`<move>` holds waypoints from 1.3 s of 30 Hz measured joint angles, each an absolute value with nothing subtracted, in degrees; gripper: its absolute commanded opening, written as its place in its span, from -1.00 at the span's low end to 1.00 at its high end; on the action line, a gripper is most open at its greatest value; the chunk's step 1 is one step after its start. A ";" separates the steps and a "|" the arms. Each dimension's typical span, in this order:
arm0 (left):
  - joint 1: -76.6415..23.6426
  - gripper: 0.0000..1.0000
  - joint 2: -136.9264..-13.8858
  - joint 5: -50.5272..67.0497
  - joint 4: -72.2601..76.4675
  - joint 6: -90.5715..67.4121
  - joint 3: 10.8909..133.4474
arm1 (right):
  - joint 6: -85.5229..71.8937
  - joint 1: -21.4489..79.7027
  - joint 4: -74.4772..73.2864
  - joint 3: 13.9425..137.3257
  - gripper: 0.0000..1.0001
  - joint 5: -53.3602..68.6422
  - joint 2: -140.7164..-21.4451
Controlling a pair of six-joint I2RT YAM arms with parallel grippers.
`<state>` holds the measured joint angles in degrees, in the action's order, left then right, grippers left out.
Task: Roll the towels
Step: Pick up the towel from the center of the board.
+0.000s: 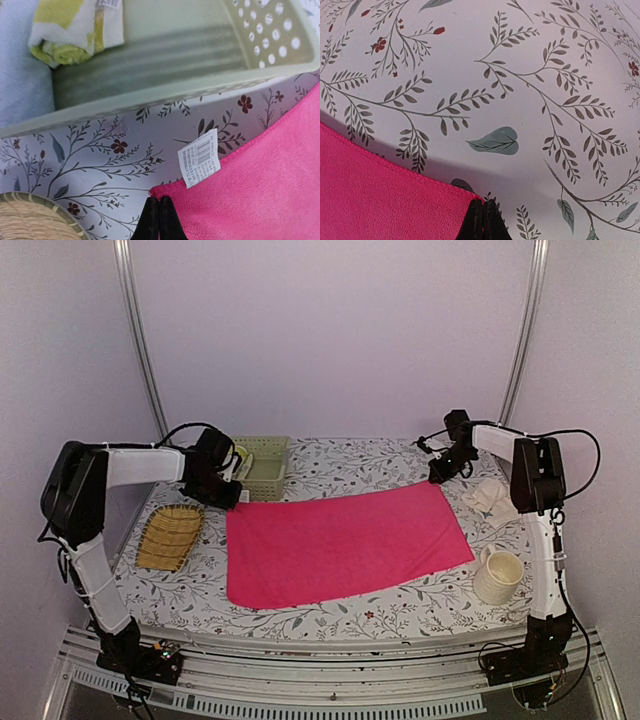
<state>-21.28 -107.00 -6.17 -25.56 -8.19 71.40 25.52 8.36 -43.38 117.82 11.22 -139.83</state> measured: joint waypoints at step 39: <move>-21.39 -1.00 -84.36 0.27 -26.39 -11.64 57.23 | 30.24 4.67 -33.71 88.23 -0.96 25.04 -110.43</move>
